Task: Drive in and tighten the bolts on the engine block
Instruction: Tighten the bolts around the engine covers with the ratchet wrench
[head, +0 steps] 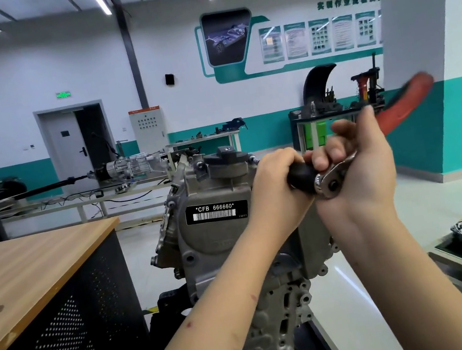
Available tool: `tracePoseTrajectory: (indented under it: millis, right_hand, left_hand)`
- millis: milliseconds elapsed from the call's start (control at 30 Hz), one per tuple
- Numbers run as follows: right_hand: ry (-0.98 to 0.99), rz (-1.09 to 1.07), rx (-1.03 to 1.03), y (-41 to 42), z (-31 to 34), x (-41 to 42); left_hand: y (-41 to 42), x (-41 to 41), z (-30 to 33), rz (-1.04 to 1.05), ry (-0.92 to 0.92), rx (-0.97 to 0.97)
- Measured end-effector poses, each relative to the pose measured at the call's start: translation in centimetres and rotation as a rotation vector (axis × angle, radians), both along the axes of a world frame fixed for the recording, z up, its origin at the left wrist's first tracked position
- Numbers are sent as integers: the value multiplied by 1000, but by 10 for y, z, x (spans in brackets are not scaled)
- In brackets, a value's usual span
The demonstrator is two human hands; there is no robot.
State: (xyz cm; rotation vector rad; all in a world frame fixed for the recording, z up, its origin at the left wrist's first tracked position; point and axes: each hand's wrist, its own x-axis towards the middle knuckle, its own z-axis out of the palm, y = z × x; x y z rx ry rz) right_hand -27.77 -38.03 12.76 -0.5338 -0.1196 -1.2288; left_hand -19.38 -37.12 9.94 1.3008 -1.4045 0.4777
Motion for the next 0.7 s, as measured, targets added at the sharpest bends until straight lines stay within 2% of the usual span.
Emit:
tracePoseTrajectory:
  millis: [67,167,233,367,433,500,567,700]
  right_hand:
    - [-14,22,26,-4,-1,-2]
    - [79,-42,-93,-5,-4,-1]
    - [185,-119,-280,-6,-4,-1]
    - [463,-193,-794,-8,2,-3]
    - [542,-186,-917,-8,6,-5]
    - [531,-189,-899,-6,7,-5]
    - [422,-168,-753,-4,5,-4]
    - [194,-170,-400,0,2,-1]
  left_hand:
    - [1,0,5,40,-69,103]
    - [3,4,8,69,-143,211]
    - [4,5,12,87,-187,267]
    - [9,7,18,100,-258,394]
    - [10,10,21,96,-260,467]
    - [10,11,22,100,-271,466]
    - [9,9,21,87,-252,399]
    - [7,3,7,-24,-43,104]
